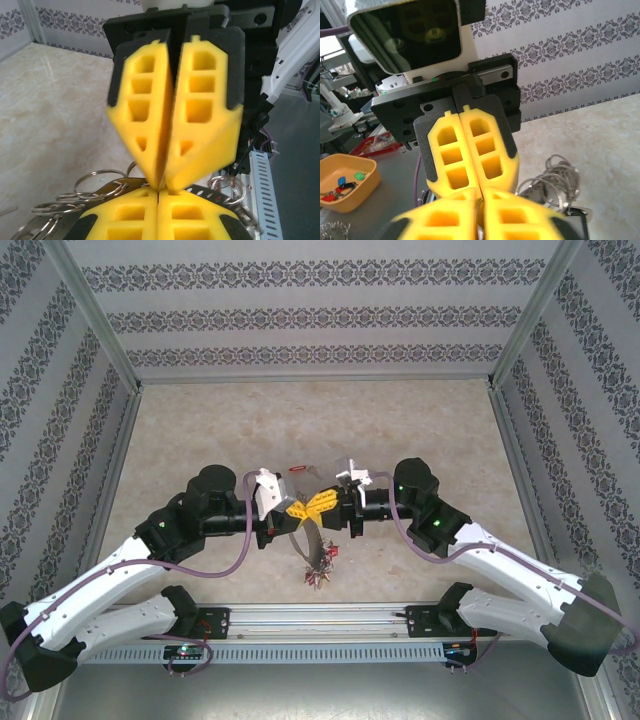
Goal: Put the keys on the keyring
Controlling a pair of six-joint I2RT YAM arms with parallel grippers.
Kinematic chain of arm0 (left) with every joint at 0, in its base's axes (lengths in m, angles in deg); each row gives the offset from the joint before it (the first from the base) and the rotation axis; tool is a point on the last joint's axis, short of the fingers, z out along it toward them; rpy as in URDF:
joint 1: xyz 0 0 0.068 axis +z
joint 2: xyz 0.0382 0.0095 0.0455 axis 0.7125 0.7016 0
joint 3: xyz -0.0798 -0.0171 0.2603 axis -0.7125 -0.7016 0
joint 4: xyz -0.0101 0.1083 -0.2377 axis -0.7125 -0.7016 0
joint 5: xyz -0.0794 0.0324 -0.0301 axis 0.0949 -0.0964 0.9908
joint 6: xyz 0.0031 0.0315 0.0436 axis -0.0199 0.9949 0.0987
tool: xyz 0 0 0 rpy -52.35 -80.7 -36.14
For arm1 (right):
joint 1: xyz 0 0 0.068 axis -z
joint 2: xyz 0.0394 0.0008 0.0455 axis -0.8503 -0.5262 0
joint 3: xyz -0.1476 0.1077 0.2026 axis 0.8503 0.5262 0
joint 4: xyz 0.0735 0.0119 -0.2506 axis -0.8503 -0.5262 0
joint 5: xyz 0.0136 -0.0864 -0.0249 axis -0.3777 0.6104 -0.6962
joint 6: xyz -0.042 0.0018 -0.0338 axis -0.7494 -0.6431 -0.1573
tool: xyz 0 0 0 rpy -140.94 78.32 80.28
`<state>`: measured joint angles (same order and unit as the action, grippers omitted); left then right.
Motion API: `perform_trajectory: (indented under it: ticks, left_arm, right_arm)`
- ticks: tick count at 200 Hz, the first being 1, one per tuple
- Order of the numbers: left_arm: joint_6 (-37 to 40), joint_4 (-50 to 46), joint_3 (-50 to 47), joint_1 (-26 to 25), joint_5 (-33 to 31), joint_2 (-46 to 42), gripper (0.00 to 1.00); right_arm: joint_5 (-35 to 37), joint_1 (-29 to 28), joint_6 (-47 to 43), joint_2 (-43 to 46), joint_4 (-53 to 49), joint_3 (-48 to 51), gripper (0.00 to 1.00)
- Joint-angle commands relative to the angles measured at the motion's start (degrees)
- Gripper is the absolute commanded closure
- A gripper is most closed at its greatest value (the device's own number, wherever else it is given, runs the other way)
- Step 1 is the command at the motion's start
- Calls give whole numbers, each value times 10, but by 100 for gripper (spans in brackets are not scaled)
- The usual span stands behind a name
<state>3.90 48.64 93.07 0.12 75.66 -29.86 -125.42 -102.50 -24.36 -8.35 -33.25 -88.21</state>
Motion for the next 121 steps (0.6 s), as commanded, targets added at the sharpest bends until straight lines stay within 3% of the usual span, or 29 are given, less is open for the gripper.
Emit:
perform_trajectory:
  ticks: [1, 89, 121]
  left_arm:
    - [20, 111, 13, -12, 49, 4, 100]
    - [47, 77, 14, -11, 33, -1, 100]
    - [56, 65, 16, -11, 30, 4, 100]
  right_arm:
    - [2, -21, -2, -2, -12, 5, 77]
    - [82, 2, 12, 81, -57, 37, 62]
    - [97, 13, 19, 122, -87, 50, 62]
